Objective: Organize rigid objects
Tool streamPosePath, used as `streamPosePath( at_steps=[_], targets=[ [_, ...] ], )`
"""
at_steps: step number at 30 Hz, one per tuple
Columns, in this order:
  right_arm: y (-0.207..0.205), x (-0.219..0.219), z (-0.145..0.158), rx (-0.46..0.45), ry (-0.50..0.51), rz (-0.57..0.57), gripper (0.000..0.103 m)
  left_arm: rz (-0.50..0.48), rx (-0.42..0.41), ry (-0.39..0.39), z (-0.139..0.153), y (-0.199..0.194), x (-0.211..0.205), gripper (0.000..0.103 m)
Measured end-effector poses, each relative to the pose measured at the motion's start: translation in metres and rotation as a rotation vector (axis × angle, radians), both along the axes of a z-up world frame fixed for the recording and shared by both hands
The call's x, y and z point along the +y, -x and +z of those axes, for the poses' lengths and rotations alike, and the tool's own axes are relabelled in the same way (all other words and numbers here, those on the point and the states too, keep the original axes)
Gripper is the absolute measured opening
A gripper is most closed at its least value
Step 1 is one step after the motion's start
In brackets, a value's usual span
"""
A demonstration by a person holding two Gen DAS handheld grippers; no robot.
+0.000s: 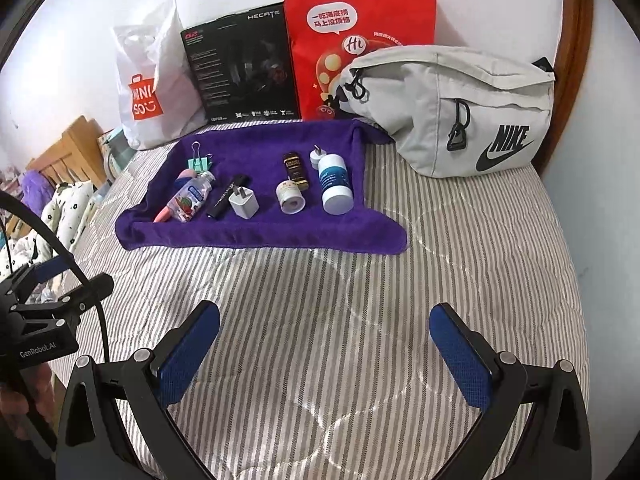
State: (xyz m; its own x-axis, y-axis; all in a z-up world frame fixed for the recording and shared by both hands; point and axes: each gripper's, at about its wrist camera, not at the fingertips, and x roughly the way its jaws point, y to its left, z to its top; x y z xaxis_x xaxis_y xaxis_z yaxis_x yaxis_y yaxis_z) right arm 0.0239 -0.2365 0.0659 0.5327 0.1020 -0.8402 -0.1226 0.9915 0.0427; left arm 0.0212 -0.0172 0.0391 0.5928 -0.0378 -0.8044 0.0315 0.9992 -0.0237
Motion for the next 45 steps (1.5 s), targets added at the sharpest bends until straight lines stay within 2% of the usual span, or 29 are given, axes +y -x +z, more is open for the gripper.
streamPosePath(
  at_steps=[45],
  targets=[
    [0.014,-0.009,0.009,-0.013,0.014,-0.015,0.103,-0.006,0.014,0.022,0.002,0.005,0.002,0.098]
  ],
)
